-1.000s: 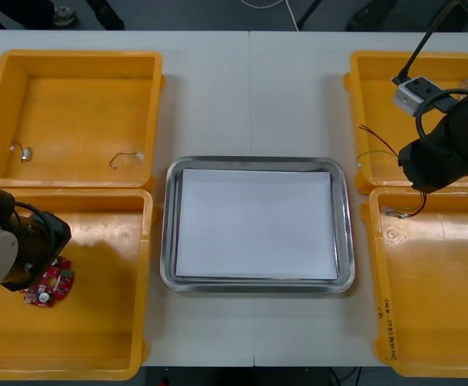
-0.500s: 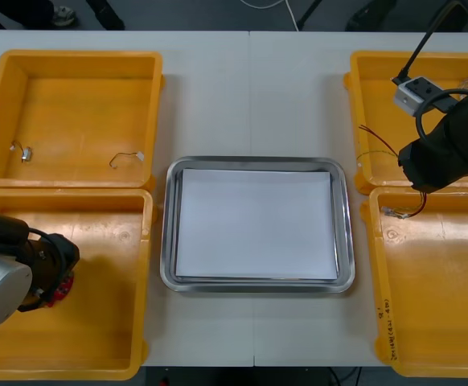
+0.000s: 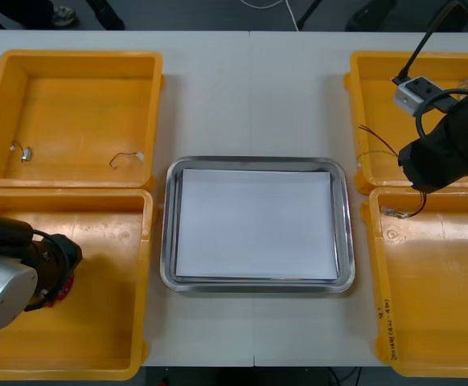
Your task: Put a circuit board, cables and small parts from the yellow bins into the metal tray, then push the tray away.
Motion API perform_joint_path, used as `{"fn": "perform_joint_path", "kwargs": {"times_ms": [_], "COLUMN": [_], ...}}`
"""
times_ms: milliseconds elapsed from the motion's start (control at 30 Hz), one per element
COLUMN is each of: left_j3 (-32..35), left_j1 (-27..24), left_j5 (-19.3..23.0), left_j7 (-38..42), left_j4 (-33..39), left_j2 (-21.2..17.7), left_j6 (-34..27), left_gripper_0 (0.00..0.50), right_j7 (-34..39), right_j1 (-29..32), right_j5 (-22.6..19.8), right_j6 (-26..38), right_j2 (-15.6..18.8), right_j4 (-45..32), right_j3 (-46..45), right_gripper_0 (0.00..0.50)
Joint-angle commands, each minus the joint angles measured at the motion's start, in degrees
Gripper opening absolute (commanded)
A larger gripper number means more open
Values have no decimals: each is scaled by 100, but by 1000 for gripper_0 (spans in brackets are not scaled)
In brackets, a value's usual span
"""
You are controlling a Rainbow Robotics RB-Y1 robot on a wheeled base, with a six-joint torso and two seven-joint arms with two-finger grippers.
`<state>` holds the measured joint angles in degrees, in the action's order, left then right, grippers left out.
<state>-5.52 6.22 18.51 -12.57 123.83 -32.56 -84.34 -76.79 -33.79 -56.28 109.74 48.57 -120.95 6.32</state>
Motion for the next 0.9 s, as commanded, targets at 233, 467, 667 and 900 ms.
{"fn": "perform_joint_path", "kwargs": {"times_ms": [233,467,667,900], "left_j3": [-142,-203,-239,-247], "left_j1": [143,143,134,134], "left_j5": [-93,-102,-128,-137], "left_j7": [246,273,255,194], "left_j4": [-78,-69,-69,-69], "left_j2": [101,101,101,101], "left_j6": [172,172,181,181], "left_gripper_0": [500,500,321,0], "right_j7": [174,174,191,209], "right_j1": [-181,-181,-181,-181], "right_j5": [-6,-6,-6,-6], "right_j6": [26,26,26,26], "right_j2": [170,161,152,152], "right_j4": [-140,-140,-148,-140], "right_j3": [36,36,45,45], "right_gripper_0": [0,0,0,0]}}
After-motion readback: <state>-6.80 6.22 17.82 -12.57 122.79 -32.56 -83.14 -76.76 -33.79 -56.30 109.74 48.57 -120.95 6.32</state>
